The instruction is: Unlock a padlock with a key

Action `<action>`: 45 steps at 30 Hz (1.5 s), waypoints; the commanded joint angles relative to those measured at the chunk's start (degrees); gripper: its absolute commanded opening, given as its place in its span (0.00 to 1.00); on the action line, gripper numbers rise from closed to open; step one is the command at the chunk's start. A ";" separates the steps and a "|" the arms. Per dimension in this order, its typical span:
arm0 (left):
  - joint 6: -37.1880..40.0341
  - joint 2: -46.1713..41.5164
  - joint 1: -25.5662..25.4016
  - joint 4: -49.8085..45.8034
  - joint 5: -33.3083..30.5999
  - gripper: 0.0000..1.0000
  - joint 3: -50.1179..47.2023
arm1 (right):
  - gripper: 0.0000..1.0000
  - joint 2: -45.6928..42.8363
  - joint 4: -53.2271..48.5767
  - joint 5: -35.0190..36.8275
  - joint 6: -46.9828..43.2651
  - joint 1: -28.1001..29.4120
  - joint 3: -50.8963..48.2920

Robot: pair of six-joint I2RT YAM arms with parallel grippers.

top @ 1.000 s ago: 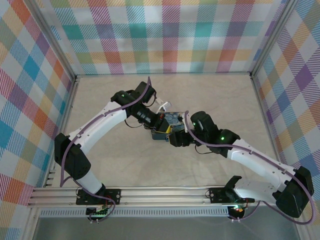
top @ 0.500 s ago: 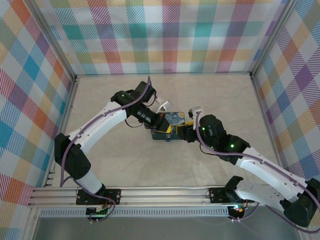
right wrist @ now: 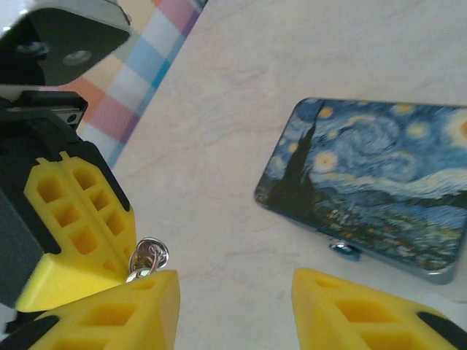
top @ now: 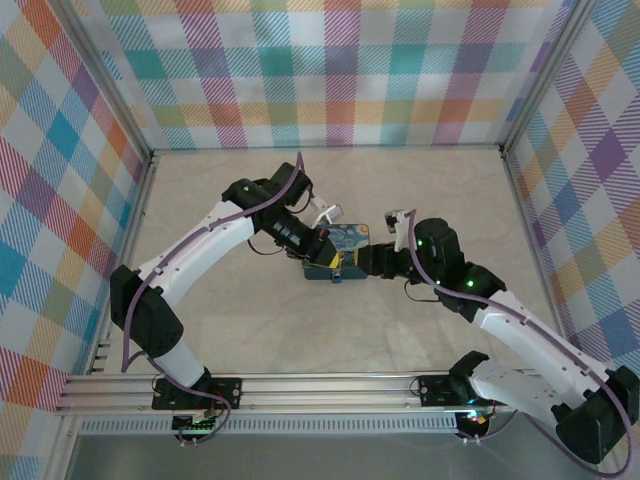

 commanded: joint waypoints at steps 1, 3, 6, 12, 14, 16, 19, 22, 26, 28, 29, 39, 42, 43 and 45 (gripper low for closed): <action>3.31 0.22 -0.79 -4.52 -1.58 0.00 2.50 | 0.42 0.98 4.93 -14.74 4.59 -1.29 1.12; 3.52 0.27 -0.91 -4.84 -1.76 0.00 3.01 | 0.43 1.80 5.21 -16.06 5.53 -1.38 1.49; 3.73 0.51 -1.09 -4.93 -1.85 0.00 3.51 | 0.45 2.76 6.25 -17.69 6.52 -1.39 1.97; 3.81 0.66 -1.44 -4.83 -2.53 0.00 3.86 | 0.48 4.57 5.93 -17.95 7.28 -1.31 2.91; 3.79 0.74 -1.66 -4.75 -2.59 0.00 3.78 | 0.48 5.50 5.87 -18.00 7.51 -1.31 3.19; 3.68 0.75 -1.79 -4.53 -2.83 0.00 3.77 | 0.48 5.84 5.13 -17.12 7.50 -1.32 3.59; 3.49 0.49 -2.05 -4.23 -3.01 0.00 3.69 | 0.47 6.48 2.94 -15.22 7.15 -1.31 4.59; 3.46 0.25 -2.31 -4.00 -2.92 0.00 3.69 | 0.47 6.85 1.59 -13.90 6.89 -1.28 5.16; 3.27 -0.08 -2.41 -3.78 -3.27 0.00 3.69 | 0.43 7.52 -2.14 -10.96 5.99 -1.33 6.37; 3.29 -0.28 -2.41 -3.61 -3.80 0.00 3.73 | 0.41 7.82 -3.21 -10.75 5.50 -1.31 6.49; 3.33 -0.30 -2.41 -3.61 -3.99 0.00 3.84 | 0.41 7.84 -3.62 -11.02 5.32 -1.31 6.56; 2.82 0.04 -2.41 -2.64 -3.89 0.00 3.97 | 0.47 6.96 -4.79 -12.09 5.16 -1.24 7.37; 2.72 0.40 -2.48 -2.58 -3.63 0.00 3.78 | 0.48 6.91 -4.41 -12.17 5.41 -1.22 7.85; 2.69 0.32 -2.58 -2.48 -3.58 0.00 3.71 | 0.49 7.10 -4.71 -12.18 5.38 -1.29 8.12; 2.65 0.40 -2.74 -2.38 -3.53 0.00 3.69 | 0.49 7.37 -4.50 -12.32 5.43 -1.27 8.17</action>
